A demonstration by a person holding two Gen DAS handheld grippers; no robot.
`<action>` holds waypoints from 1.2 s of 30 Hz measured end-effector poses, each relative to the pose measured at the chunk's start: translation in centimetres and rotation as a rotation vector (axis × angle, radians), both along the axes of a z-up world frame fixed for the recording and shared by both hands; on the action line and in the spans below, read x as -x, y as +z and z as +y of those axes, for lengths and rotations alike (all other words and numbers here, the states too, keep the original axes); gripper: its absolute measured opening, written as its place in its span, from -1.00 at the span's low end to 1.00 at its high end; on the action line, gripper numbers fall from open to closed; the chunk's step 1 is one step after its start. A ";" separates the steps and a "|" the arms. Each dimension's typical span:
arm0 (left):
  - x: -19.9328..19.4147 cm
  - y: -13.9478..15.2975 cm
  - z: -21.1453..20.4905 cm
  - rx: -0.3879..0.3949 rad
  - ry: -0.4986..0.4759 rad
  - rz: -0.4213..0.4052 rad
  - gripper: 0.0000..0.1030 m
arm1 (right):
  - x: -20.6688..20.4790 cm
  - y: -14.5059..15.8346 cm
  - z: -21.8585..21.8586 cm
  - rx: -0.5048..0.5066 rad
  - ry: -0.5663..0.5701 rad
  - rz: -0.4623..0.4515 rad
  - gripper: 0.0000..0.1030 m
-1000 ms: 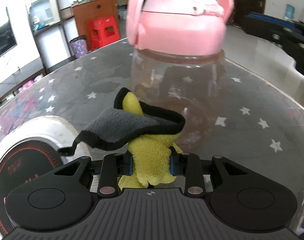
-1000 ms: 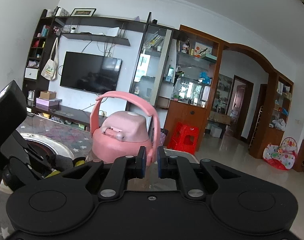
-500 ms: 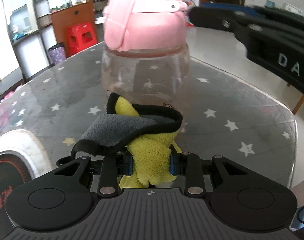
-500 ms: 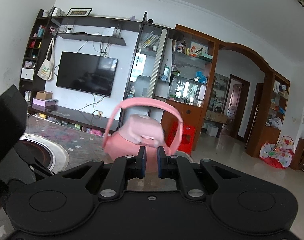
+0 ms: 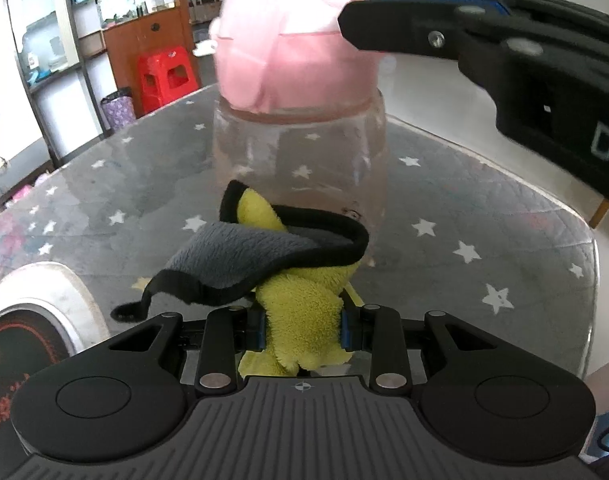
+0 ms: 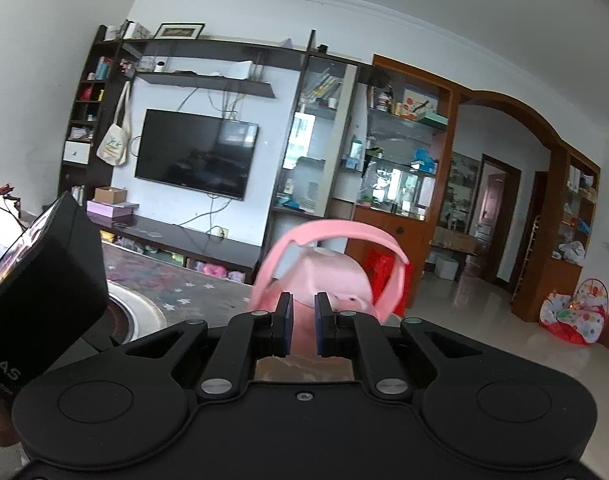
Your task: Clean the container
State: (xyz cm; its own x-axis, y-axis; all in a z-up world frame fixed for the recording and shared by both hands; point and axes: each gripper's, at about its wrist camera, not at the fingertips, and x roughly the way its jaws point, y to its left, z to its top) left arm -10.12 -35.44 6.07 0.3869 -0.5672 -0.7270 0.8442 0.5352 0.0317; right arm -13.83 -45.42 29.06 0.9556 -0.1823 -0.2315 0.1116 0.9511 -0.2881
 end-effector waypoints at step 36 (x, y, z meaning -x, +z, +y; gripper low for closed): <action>-1.3 0.9 0.6 0.030 0.008 -0.020 -0.38 | -3.5 0.7 -0.4 -0.058 0.077 0.047 -0.79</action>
